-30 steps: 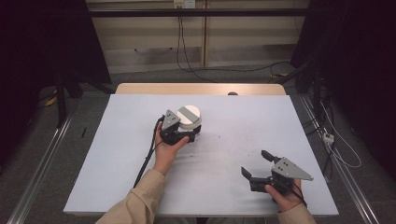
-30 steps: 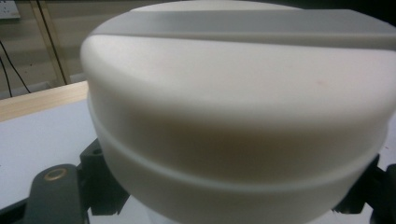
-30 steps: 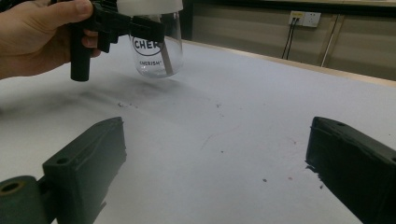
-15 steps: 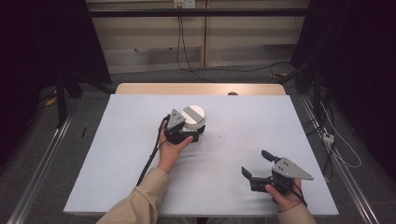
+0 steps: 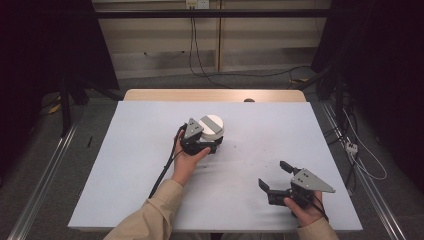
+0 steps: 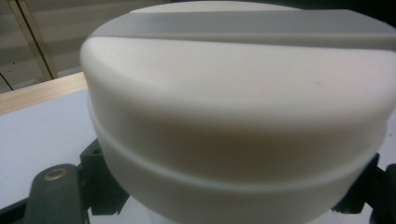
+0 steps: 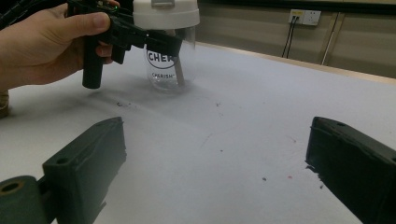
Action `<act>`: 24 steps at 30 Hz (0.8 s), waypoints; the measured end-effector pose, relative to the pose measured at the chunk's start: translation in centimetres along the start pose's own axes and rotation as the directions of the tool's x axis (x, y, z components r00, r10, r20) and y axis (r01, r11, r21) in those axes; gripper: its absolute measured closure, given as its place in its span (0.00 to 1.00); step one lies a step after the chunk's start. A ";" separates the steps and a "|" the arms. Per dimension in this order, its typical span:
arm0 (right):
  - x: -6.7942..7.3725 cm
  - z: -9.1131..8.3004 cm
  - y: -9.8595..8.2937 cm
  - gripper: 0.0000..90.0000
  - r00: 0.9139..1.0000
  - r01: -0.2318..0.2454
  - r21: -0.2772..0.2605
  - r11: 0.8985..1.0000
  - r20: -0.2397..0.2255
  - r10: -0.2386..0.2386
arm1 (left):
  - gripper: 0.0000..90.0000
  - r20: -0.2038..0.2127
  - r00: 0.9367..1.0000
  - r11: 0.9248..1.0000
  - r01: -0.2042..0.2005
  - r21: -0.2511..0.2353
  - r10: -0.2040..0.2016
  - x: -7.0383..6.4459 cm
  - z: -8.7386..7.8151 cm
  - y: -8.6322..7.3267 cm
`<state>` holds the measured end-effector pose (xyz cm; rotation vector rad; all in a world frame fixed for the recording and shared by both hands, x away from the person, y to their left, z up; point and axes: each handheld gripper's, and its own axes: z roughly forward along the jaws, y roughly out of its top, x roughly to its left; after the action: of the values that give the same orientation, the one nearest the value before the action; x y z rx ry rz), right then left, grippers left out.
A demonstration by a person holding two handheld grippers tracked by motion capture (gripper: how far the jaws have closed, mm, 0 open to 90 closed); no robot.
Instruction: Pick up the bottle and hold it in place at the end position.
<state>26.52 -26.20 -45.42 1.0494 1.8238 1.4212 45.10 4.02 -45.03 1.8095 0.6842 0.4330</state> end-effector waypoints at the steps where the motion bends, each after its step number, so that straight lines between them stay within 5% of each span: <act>1: 0.0 0.0 0.0 0.05 1.000 0.000 0.000 1.000 0.000 0.000 | 0.20 0.000 1.000 1.000 0.000 -0.001 0.000 0.0 0.1 0.0; 24: 0.0 0.1 0.0 0.05 1.000 -0.004 0.000 1.000 -0.004 0.004 | 0.21 0.008 1.000 1.000 -0.011 0.006 0.011 -0.4 0.7 -0.3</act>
<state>26.62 -26.11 -45.46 1.0514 1.8257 1.4261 45.13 3.35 -45.57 1.8206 0.6709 0.4319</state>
